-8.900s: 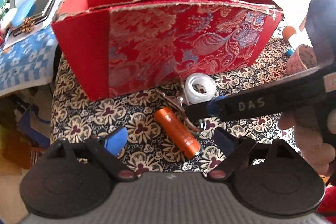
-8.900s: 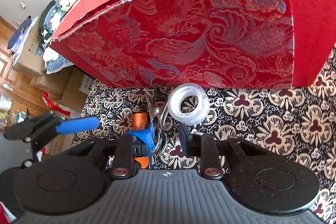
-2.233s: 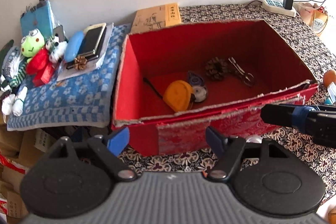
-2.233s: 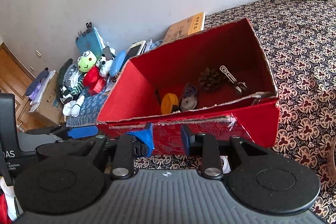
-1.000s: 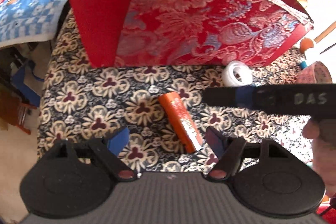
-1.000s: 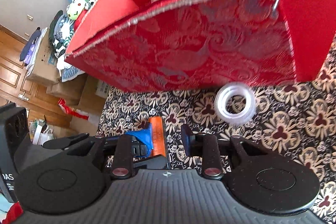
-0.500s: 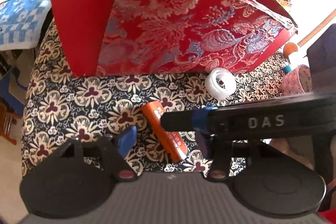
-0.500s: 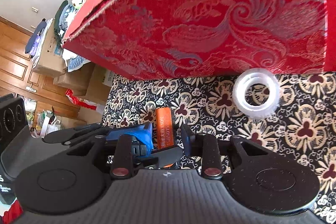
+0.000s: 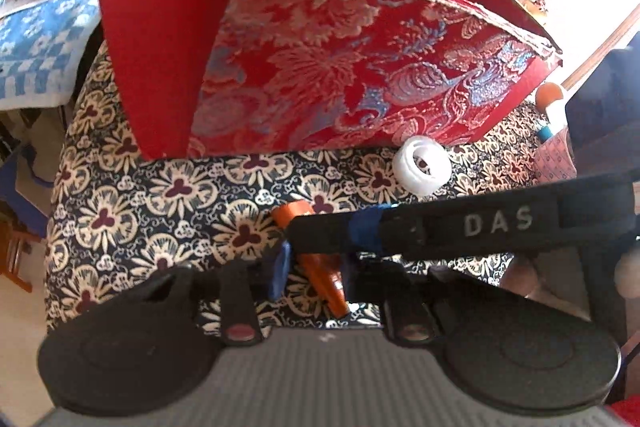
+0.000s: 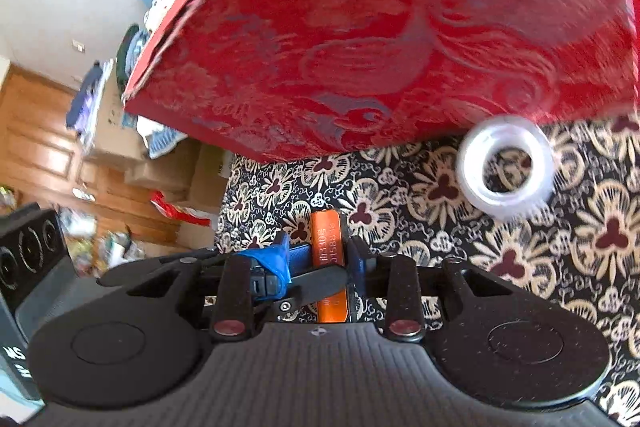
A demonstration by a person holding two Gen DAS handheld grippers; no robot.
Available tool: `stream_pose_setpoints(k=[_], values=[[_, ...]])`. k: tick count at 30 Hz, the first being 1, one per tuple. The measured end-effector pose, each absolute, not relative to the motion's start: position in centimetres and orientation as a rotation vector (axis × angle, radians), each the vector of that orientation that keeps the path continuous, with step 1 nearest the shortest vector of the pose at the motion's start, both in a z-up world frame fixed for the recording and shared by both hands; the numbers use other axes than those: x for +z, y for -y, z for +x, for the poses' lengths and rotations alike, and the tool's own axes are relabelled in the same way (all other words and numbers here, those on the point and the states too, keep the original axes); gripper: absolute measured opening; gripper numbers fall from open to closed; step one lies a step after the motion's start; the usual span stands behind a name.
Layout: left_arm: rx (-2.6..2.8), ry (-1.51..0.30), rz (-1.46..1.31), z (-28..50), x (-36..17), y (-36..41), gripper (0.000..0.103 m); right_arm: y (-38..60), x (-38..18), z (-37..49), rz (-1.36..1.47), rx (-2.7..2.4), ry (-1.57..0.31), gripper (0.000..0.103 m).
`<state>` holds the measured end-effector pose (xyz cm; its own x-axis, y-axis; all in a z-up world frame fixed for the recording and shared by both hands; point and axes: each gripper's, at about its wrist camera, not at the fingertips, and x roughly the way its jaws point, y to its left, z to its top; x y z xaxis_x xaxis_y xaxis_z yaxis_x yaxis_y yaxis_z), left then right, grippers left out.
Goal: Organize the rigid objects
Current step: 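Close the right tool on the orange marker, then lift the orange marker with the right tool and carry it into the red box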
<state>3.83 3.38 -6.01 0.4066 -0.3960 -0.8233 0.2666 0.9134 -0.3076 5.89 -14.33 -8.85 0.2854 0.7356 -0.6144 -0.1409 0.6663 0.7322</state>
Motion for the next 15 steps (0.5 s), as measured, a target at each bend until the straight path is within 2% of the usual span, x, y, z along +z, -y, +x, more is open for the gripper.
stream_pose_setpoints(k=[15], values=[[-0.576,-1.031,-0.056,4.1,-5.9,0.5,0.011,20.6,-9.4,3.1,0.795,0.526,-1.049,0.013]])
